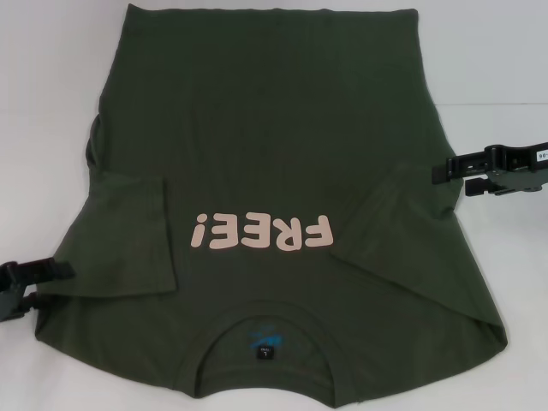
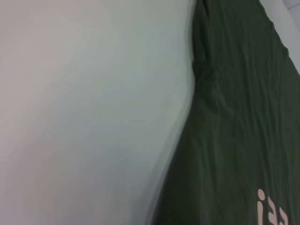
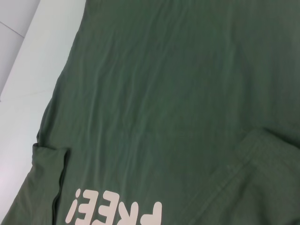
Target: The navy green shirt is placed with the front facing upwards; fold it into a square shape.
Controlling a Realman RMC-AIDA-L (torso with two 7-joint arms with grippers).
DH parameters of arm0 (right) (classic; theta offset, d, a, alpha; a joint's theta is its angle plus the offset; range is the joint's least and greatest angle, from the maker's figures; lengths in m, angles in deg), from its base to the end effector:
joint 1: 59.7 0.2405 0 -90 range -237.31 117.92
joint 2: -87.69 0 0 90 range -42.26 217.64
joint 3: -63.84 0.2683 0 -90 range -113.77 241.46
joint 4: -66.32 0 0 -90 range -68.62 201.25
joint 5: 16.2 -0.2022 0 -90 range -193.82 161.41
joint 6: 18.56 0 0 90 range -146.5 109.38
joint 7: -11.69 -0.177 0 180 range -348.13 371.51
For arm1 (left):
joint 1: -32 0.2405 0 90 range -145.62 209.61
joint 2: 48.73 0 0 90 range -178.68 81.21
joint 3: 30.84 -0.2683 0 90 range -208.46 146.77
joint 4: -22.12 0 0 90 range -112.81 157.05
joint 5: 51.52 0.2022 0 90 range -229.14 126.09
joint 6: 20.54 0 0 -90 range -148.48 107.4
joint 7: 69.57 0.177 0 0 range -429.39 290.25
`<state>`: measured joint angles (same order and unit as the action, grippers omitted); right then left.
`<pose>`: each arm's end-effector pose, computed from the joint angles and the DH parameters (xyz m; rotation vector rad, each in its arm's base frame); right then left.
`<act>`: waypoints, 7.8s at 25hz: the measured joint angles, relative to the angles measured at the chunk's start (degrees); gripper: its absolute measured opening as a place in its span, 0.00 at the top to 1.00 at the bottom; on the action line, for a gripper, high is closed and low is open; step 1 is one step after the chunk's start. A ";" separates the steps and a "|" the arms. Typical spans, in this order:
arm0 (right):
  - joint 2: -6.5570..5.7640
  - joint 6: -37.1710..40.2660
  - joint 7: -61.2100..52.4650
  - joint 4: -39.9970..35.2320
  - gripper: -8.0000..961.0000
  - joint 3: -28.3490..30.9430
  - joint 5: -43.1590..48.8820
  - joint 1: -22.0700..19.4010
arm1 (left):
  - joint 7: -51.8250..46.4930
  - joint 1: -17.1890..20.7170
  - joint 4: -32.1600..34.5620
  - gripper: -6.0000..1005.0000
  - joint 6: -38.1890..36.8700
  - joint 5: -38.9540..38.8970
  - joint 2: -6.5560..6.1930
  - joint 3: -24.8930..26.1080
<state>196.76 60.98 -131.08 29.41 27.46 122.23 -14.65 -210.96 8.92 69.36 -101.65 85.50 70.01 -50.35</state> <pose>0.2663 0.4291 0.0292 -2.1924 1.7243 0.2957 -0.3796 0.3136 0.0240 -1.6665 -2.0512 -0.6006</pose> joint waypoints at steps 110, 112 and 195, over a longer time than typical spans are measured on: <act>5.06 11.26 5.33 -1.69 0.13 -7.69 9.33 -4.31 | 6.57 -4.78 -2.15 0.99 -3.88 -3.96 -2.03 0.44; 5.29 11.24 5.29 -1.47 0.13 -7.96 9.45 -3.99 | 6.57 -4.81 -2.15 0.99 -3.88 -3.96 -2.02 0.43; 6.13 -21.18 5.09 -1.56 0.91 -1.44 -1.74 -1.60 | -7.38 -22.97 -9.77 0.99 18.88 8.37 -4.02 -14.10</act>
<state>202.89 39.80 -125.99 27.84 26.02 120.49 -16.26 -218.34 -14.05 59.59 -82.77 93.87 65.99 -64.46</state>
